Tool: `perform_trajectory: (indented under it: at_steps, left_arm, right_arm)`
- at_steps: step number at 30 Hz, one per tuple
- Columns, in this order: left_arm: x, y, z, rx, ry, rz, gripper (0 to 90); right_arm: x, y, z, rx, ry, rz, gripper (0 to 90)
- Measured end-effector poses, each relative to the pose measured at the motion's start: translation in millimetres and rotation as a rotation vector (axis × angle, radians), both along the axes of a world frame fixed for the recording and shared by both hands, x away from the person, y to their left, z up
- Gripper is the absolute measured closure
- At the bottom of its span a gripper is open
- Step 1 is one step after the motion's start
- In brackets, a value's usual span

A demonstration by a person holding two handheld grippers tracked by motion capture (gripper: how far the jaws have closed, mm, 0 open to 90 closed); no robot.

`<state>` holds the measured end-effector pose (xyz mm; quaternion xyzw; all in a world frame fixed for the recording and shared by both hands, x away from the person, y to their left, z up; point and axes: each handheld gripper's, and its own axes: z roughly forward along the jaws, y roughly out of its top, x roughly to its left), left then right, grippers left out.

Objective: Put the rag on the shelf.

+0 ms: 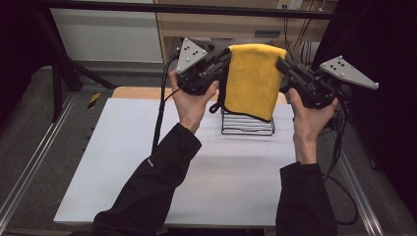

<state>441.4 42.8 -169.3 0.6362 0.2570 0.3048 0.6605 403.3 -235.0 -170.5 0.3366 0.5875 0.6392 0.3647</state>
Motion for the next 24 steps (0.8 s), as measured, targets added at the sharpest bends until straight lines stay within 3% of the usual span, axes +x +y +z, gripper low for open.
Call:
perform_trajectory:
  at_steps: [8, 20, 21, 24]
  left_arm:
    - [9.5, -8.9, 13.3, -0.004, -0.001, 0.003, 79.4]
    - [26.6, -18.9, 29.2, -0.002, -0.005, 0.017, 79.4]
    - [28.5, -18.8, 30.2, 0.002, -0.004, 0.037, 79.4]
    - [32.8, -22.7, 32.4, -0.005, 0.003, 0.021, 79.4]
  right_arm:
    - [9.8, -7.0, 15.2, -0.007, -0.023, -0.03, 84.5]
    - [30.0, -14.0, 25.9, -0.009, -0.037, -0.051, 84.6]
    - [35.3, -15.7, 26.7, -0.006, -0.034, -0.053, 84.6]
    - [39.6, -17.1, 27.4, -0.003, -0.035, -0.05, 84.6]
